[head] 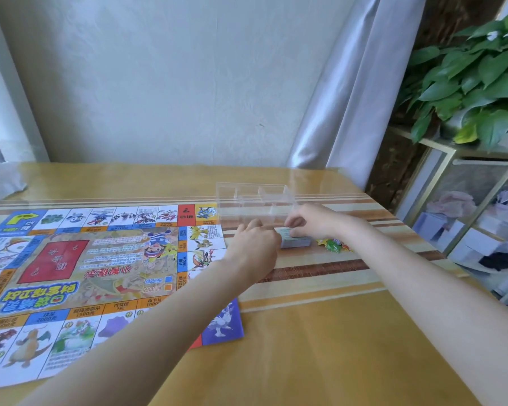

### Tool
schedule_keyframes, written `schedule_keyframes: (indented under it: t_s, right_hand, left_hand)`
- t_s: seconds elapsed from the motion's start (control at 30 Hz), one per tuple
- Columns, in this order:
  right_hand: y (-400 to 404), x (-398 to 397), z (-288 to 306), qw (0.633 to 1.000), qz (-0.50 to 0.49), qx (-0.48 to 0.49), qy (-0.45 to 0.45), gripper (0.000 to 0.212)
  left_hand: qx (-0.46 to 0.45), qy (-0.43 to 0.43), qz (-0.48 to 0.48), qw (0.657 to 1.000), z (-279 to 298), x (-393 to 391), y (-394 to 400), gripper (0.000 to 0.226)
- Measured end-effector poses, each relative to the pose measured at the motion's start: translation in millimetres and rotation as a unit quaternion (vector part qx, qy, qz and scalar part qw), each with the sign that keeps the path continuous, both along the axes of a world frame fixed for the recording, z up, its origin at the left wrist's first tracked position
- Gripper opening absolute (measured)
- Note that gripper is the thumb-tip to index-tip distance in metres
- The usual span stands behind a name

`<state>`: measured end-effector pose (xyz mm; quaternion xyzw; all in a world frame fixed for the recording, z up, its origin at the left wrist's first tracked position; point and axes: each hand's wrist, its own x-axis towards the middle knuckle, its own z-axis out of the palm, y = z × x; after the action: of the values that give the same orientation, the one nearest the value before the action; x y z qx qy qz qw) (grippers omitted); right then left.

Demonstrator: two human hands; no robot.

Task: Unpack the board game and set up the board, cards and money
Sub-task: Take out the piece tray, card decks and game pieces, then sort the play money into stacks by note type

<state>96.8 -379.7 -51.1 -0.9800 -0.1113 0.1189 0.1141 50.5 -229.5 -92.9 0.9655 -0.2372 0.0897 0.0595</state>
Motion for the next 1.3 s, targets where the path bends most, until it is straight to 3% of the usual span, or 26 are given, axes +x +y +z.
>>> schedule_keyframes:
  t_s: [0.13,0.37,0.57,0.7,0.83,0.9,0.93,1.03,1.1,1.13,1.17,1.2,1.3]
  right_hand:
    - [-3,3,-6,0.999,0.012,0.016,0.031,0.032]
    - [-4,5,-11,0.999,0.017,-0.022,0.041,0.036]
    - [-2,-1,-8,0.999,0.004,0.005,0.037,0.035]
    - [-5,-9,-11,0.996,-0.013,0.075,0.037,0.03]
    - [-3,-27,2,0.974,-0.06,0.22,-0.011,0.024]
    - [8,-38,14,0.934,-0.083,0.345,-0.029,0.023]
    - [16,-43,20,0.903,-0.09,0.419,-0.024,0.022]
    - [51,-64,24,0.797,-0.105,0.595,0.03,0.01]
    - [75,-74,13,0.747,-0.125,0.651,0.052,0.01]
    - [86,-78,5,0.732,-0.141,0.665,0.049,0.017]
    - [96,-81,-4,0.732,-0.154,0.663,0.028,0.022]
    - [104,-83,-12,0.756,-0.161,0.635,-0.019,0.021]
    - [121,-85,-30,0.85,-0.121,0.478,-0.185,0.021]
  left_hand:
    - [-0.029,-0.01,-0.002,1.0,0,2,1,0.039]
    - [-0.157,-0.12,-0.005,0.98,-1,2,17,0.037]
    - [-0.123,-0.096,-0.033,0.987,4,-5,24,0.045]
    - [-0.205,-0.08,-0.031,0.975,1,-11,26,0.041]
    - [-0.357,-0.037,0.023,0.933,2,-23,25,0.035]
    - [-0.478,0.021,0.067,0.875,9,-26,24,0.036]
    - [-0.553,0.081,0.08,0.825,14,-28,23,0.035]
    - [-0.732,0.313,0.077,0.601,26,-40,20,0.029]
    - [-0.792,0.395,0.048,0.464,32,-51,25,0.036]
    - [-0.812,0.408,0.03,0.417,33,-54,30,0.042]
    - [-0.826,0.411,0.017,0.387,32,-56,35,0.047]
    - [-0.834,0.41,0.008,0.369,30,-59,41,0.049]
    - [-0.839,0.408,-0.009,0.359,25,-70,61,0.042]
